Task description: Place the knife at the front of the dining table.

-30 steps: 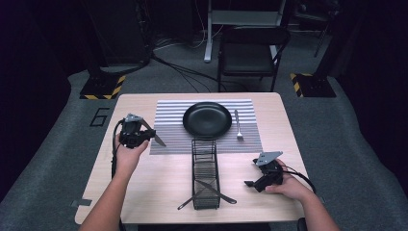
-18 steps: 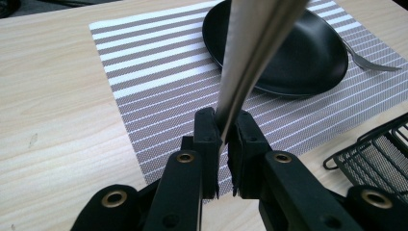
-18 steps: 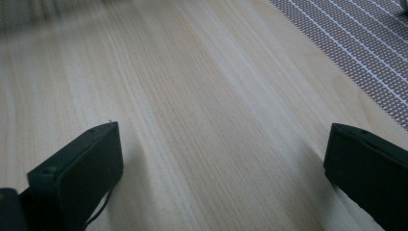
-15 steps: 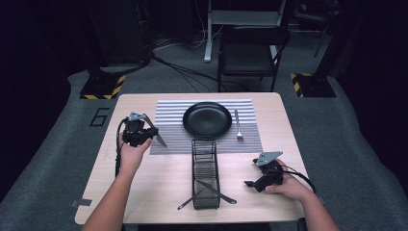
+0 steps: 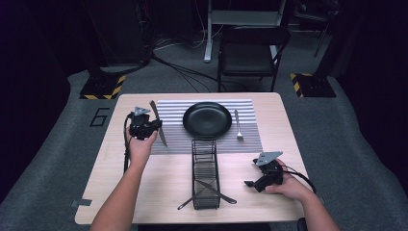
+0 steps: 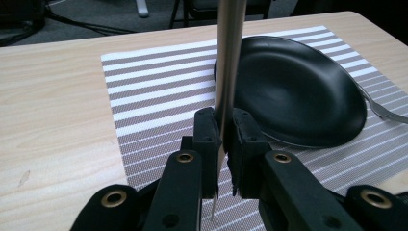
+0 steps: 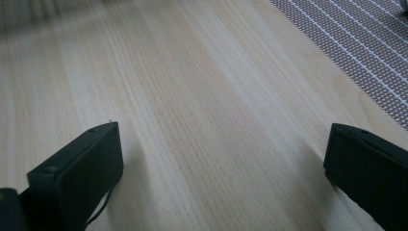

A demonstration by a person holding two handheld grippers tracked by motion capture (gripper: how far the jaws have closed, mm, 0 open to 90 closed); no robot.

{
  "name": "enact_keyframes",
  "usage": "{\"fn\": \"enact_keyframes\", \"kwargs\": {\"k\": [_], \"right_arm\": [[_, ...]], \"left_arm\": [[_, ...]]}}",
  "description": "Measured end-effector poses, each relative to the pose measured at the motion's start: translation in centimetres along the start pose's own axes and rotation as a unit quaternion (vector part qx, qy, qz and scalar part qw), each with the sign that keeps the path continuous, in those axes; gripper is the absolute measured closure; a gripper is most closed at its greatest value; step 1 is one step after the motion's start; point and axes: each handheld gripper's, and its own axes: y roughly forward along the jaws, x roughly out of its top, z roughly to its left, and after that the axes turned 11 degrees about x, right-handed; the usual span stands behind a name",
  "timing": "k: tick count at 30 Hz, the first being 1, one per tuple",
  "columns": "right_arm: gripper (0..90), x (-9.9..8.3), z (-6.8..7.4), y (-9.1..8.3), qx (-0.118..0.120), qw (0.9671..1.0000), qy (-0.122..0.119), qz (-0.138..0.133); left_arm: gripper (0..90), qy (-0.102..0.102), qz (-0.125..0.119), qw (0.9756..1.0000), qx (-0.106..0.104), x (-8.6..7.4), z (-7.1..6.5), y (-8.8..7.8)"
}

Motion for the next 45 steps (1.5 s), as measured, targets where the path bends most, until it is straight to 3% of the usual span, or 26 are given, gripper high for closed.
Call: {"fn": "enact_keyframes", "kwargs": {"k": [7,17,21,30,45], "right_arm": [[0.0,0.0,0.0,0.0,0.000,1.0000,-0.001,0.001],[0.0,0.0,0.0,0.0,0.000,1.0000,-0.001,0.000],[0.0,0.0,0.0,0.0,0.000,1.0000,-0.001,0.000],[0.0,0.0,0.0,0.0,0.000,1.0000,0.002,-0.001],[0.0,0.0,0.0,0.0,-0.001,1.0000,0.003,-0.002]], "left_arm": [[82.5,0.007,0.005,0.9999,0.007,0.6,-0.2,1.3],[82.6,-0.022,-0.009,0.9997,0.011,0.7,0.0,3.2],[82.7,-0.008,-0.004,0.9998,0.017,1.2,-0.4,3.6],[82.7,-0.041,-0.006,0.9990,0.018,1.7,-0.2,4.3],[82.6,-0.069,-0.005,0.9968,0.041,1.7,-0.9,7.0]]}}
